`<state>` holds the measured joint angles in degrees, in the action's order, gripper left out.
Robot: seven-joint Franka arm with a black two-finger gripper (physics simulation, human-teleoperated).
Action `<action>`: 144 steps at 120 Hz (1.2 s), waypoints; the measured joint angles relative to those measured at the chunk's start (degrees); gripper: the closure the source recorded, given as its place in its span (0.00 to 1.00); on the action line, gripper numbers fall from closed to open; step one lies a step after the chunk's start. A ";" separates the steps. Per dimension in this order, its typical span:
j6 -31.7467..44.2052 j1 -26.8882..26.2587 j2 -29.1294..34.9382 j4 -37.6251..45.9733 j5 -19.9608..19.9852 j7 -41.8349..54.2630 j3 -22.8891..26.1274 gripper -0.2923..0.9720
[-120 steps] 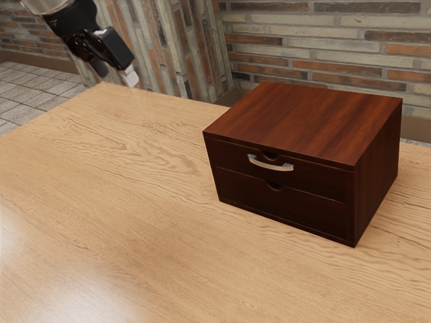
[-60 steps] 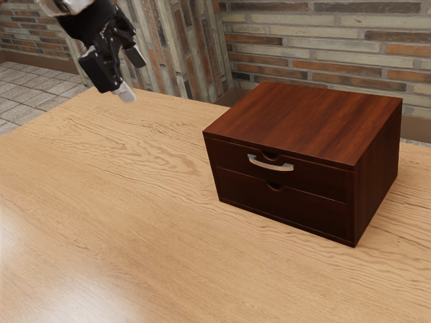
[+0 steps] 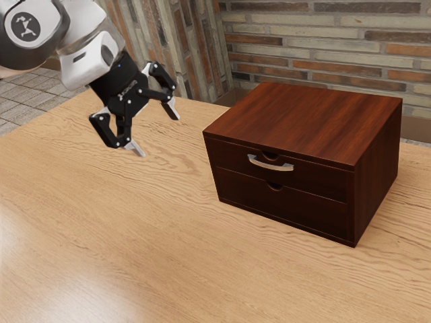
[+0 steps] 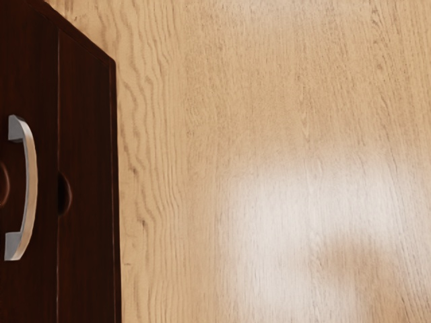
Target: Pull the drawer handle with one arm to open the drawer
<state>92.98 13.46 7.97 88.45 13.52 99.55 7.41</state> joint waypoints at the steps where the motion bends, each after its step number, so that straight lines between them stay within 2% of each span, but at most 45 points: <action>1: 0.18 0.00 0.01 0.14 0.13 0.33 0.03 0.23; 11: 3.18 0.08 0.23 1.18 0.29 3.13 2.76 0.23; 22: 9.41 -0.40 1.54 7.04 0.02 4.86 5.02 0.23; 43: 24.76 -0.12 1.58 13.96 0.14 5.06 5.59 0.23; 60: 32.90 -0.20 1.66 17.37 0.28 3.60 5.71 0.23; 76: 38.64 0.00 2.96 21.45 0.60 1.33 5.88 0.25; 97: 44.07 -0.10 3.77 24.05 0.70 -1.03 8.64 0.35; 130: 51.28 -0.11 -0.67 24.83 0.57 -4.65 9.81 0.42; 144: 55.68 -0.28 -1.21 26.72 -1.99 -5.34 11.61 0.46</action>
<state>148.67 13.18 6.76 115.17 11.53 94.21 19.03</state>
